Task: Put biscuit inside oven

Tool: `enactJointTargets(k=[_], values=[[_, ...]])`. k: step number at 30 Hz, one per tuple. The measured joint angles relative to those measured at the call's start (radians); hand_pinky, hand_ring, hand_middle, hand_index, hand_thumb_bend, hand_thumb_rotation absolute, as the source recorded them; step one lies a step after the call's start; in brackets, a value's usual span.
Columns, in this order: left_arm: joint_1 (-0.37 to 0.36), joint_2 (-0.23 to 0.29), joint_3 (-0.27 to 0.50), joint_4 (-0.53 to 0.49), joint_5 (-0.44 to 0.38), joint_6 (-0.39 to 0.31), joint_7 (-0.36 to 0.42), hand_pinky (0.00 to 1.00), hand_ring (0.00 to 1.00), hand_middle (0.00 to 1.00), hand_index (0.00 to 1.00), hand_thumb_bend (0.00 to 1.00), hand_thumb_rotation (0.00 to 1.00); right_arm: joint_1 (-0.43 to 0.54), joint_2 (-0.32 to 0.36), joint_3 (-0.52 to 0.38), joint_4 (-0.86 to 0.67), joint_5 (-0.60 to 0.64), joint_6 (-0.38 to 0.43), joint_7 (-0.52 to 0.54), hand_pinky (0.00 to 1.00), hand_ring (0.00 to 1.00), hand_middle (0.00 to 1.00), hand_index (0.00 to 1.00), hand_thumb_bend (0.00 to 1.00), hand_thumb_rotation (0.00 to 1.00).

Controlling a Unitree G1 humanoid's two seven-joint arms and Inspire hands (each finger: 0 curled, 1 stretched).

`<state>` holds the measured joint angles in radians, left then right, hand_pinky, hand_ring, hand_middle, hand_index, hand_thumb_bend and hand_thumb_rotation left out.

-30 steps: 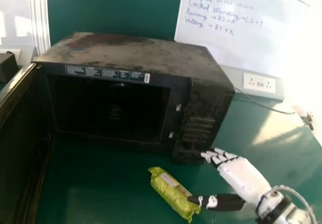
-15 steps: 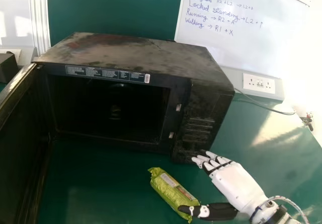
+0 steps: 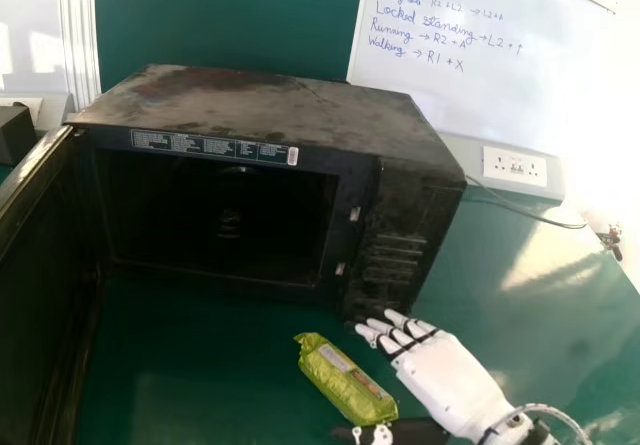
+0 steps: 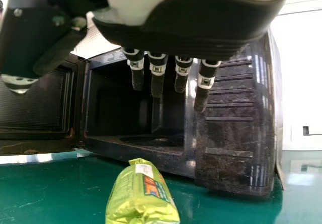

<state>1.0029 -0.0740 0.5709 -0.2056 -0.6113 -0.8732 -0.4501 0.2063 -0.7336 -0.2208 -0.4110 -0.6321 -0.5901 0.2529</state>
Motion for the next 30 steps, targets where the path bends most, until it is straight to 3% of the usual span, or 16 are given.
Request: enactJointTargets(k=[11, 23, 30], values=[[0.01, -0.001, -0.007, -0.004, -0.002, -0.005, -0.006, 0.63, 0.74, 0.81, 0.82, 0.98, 0.71, -0.031, 0.031, 0.059, 0.048, -0.103, -0.008, -0.087, 0.84, 0.97, 0.97, 1.0, 1.0, 0.95], [0.032, -0.003, -0.01, -0.023, -0.003, -0.008, -0.01, 0.67, 0.75, 0.82, 0.82, 0.93, 0.74, -0.096, 0.051, 0.154, 0.193, -0.241, -0.012, -0.246, 0.85, 0.97, 0.97, 1.0, 1.0, 0.95], [0.033, -0.003, -0.011, -0.02, -0.024, -0.009, -0.016, 0.69, 0.76, 0.83, 0.82, 0.93, 0.77, -0.131, 0.054, 0.194, 0.229, -0.298, 0.036, -0.28, 0.84, 0.97, 0.97, 1.0, 1.0, 0.94]])
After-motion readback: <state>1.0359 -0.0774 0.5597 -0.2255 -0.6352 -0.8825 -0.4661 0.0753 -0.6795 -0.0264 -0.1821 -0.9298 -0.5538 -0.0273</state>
